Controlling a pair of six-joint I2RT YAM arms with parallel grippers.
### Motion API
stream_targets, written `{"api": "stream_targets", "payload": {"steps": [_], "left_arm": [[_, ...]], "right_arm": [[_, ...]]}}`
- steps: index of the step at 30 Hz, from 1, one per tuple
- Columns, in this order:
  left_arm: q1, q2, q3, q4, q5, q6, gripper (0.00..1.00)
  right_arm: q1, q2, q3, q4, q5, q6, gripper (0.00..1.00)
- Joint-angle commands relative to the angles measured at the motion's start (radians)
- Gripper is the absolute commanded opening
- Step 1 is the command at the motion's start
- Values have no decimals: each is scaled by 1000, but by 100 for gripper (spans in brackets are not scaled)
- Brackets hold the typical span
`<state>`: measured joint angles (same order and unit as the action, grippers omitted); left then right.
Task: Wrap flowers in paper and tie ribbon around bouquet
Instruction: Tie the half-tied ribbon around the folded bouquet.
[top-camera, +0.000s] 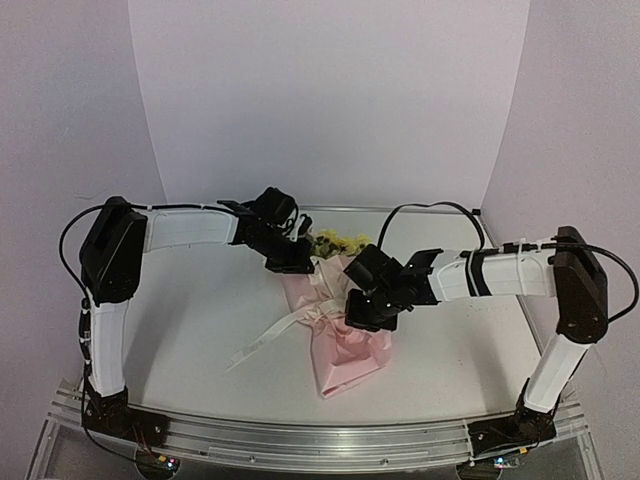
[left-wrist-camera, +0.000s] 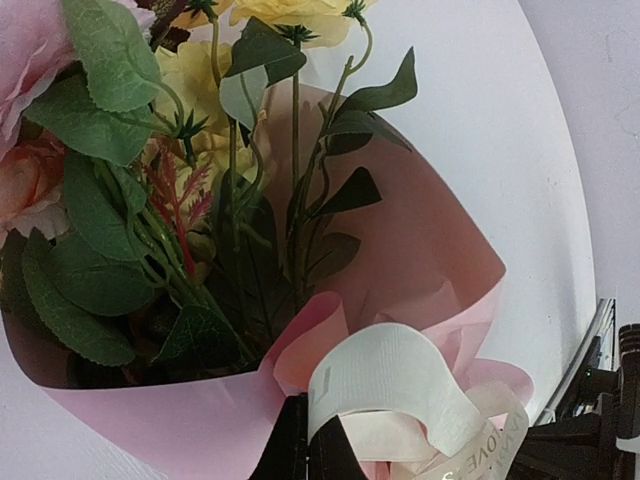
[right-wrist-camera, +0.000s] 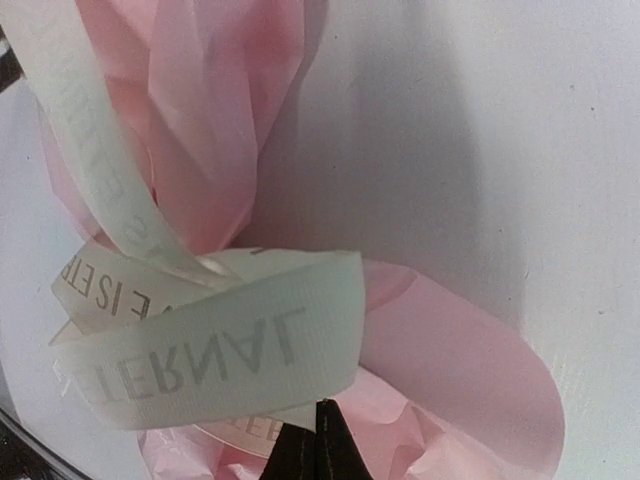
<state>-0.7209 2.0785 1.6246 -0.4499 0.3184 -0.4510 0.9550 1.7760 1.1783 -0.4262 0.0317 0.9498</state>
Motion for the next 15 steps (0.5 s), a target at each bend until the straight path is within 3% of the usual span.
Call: {"api": "stream_targets", "payload": {"steps": [1,15], "left_arm": [[-15,-142,-66,35,3,-35,0],[-55,-255,-188,-24,-32,-85,0]], "right_arm": [[10,-66,84,-121,109,-40,0],[5,-7,246,-309,249,-151,0]]}}
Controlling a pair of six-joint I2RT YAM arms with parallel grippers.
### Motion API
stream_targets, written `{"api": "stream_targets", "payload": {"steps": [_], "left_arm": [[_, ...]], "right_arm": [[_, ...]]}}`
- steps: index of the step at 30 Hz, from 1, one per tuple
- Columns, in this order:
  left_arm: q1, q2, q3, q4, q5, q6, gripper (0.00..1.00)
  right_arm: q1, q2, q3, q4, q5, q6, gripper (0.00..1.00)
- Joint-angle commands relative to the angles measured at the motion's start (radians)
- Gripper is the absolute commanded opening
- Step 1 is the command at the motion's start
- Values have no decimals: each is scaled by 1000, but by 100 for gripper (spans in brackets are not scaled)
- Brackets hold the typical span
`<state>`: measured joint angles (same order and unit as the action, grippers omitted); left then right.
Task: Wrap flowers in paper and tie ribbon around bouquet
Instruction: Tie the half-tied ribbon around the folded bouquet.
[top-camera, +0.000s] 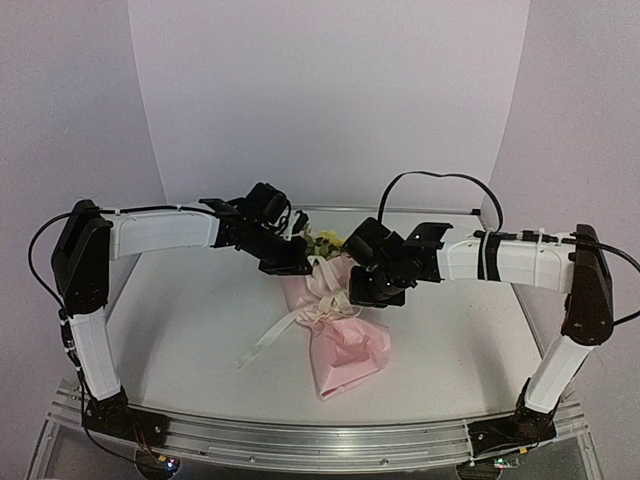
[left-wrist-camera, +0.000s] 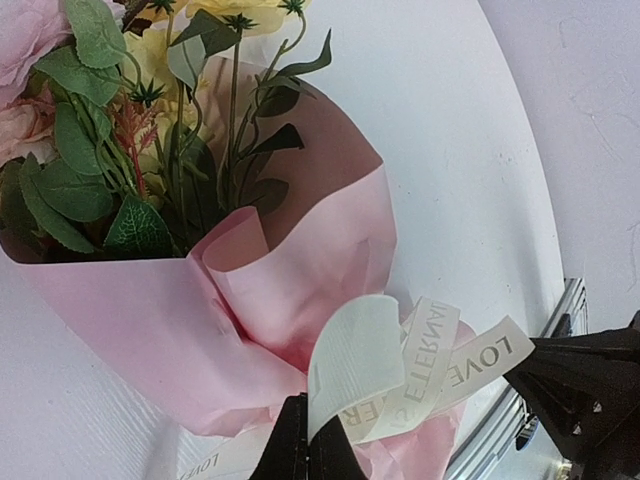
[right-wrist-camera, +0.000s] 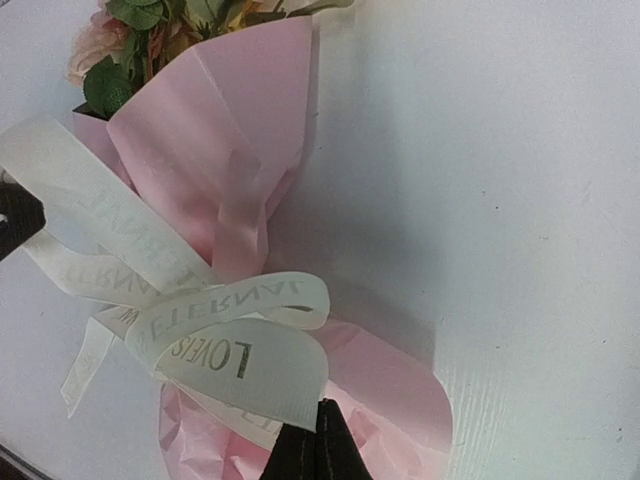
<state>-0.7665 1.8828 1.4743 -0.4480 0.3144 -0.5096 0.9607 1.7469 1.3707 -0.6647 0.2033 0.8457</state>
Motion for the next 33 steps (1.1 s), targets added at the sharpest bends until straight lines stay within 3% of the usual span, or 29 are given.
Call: {"api": "stream_targets", "payload": {"steps": [1,12,16,25,33], "left_arm": [[-10,-68,-60,-28,-33,-36,0],[-10,-214,-295,5,-51,-102,0],[-9,-230,-344,39,-30,-121,0],[-9,-120,-318,104,-1,-151,0],[-1,-33,-270,128,12,-124,0]], "right_arm": [[-5,28,58,-73,80,-54,0],[-86,58,52,-65,47,-97,0],[-111,54,-10,45,-27,-119,0],[-124,21,-250,325,-173,-66,0],[-7,-36,-347,411,-166,157,0]]}}
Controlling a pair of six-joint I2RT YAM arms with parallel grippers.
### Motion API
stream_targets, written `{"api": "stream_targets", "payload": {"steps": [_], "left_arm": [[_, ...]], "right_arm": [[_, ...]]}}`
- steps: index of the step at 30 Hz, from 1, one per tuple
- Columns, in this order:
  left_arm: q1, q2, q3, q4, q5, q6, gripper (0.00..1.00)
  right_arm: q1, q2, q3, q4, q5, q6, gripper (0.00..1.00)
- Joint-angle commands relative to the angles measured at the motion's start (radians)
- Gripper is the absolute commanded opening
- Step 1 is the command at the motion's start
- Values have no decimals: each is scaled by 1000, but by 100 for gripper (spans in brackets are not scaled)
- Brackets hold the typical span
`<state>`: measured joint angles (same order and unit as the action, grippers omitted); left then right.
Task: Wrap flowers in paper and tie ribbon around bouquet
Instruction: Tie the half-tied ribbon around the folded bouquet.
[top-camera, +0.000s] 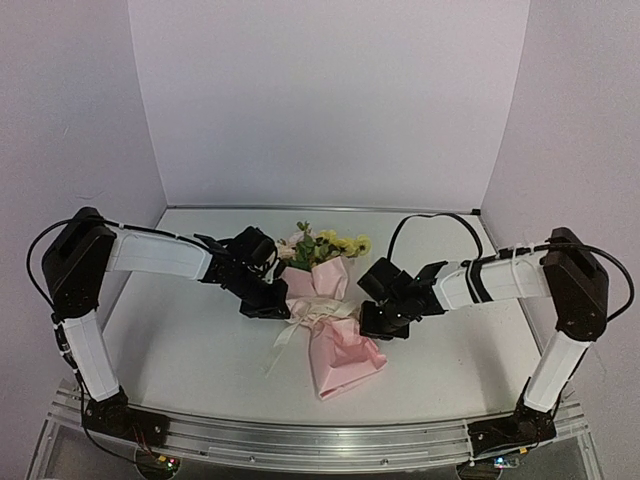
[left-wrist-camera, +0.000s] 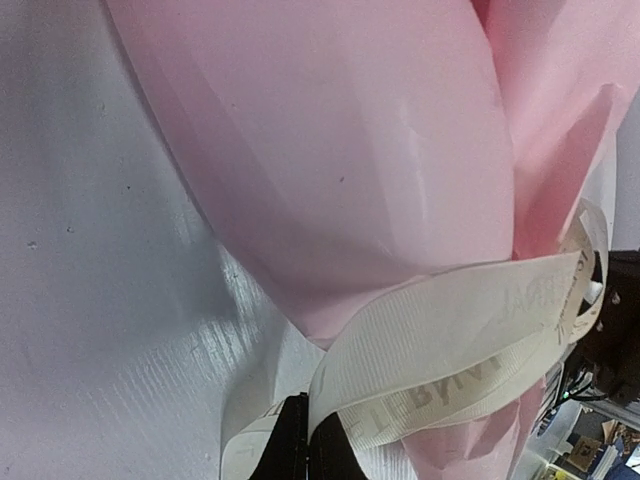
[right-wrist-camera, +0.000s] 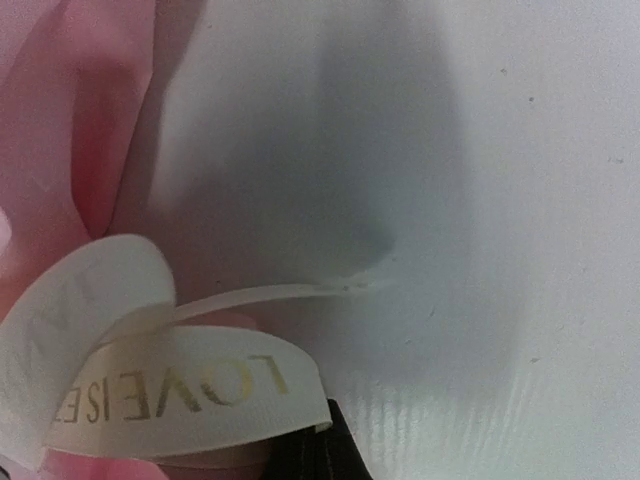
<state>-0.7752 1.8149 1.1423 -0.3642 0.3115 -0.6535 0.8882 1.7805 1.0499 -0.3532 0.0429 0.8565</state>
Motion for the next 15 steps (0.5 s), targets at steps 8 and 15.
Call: {"api": "stream_targets", "payload": {"steps": [8,15], "left_arm": [[39,60,122,25,7,82,0],[42,-2,99,-15,-32,113,0]], "right_arm": [[125,-88,-15,155,67,269,0],[93,-111,105,-81,198,153,0]]}}
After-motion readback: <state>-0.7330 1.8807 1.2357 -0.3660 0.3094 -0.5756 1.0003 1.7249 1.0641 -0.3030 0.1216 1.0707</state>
